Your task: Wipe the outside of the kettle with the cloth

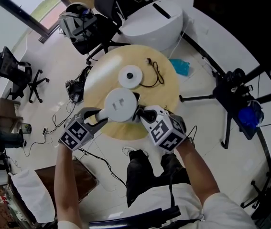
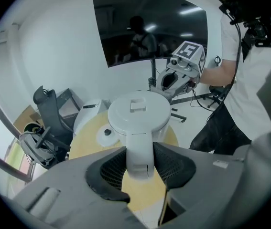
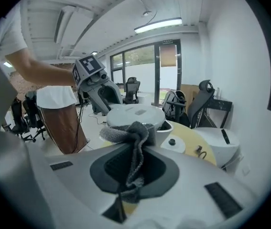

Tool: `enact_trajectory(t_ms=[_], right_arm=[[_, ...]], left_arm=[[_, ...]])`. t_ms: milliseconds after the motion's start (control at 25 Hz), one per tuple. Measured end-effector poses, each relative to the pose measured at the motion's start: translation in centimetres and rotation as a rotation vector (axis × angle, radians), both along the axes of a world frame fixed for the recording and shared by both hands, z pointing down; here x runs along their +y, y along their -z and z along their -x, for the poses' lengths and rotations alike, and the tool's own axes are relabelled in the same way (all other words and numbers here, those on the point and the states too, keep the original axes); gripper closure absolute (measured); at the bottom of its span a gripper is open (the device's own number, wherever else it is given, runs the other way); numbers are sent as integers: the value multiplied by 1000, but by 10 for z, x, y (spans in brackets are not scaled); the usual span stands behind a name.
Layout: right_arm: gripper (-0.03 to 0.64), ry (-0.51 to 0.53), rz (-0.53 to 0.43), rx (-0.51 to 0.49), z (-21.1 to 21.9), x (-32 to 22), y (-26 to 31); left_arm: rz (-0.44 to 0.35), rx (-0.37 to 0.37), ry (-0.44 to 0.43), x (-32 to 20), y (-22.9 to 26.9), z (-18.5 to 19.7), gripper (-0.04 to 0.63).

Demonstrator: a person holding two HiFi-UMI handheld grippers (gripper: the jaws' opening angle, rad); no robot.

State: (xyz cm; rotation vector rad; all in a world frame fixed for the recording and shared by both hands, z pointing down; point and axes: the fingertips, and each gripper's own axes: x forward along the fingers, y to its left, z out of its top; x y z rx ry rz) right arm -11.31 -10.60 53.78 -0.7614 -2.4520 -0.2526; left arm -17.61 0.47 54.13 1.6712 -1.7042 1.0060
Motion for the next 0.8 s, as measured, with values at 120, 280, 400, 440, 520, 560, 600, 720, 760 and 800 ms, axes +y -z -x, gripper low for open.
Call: enact_trajectory(t_ms=[120,280,400,440,520,560,600,720,760,800], right_arm=[[586,-3,-16,23,6,-5,-16],[586,-14,-44,77,14,-18,-50],[586,-11,-50,139,17,-22,-81],[586,-7,-52,163,17,-22,-94],[586,-1,-54,220,13,-19,-121],[586,2,-53,249,11,-17,-135],[586,4,-51,274,8,-13,-147],[586,10,-57,343,2,-3,-178],[586,11,-71,362,0,0,-186],[586,11,-90,377,-2,1,-194]], left_arm=[[16,4,-7,1,0,2,426],[8,16,0,0,0,2,426],[-4,20,22,-2,0,3,425],[-8,20,30,-2,0,3,425],[-15,21,45,-1,1,2,425],[-19,21,52,-1,1,1,425],[-22,22,59,-1,1,1,425],[-31,27,73,0,1,1,425],[-32,29,79,0,1,1,425],[-33,32,85,0,1,0,425]])
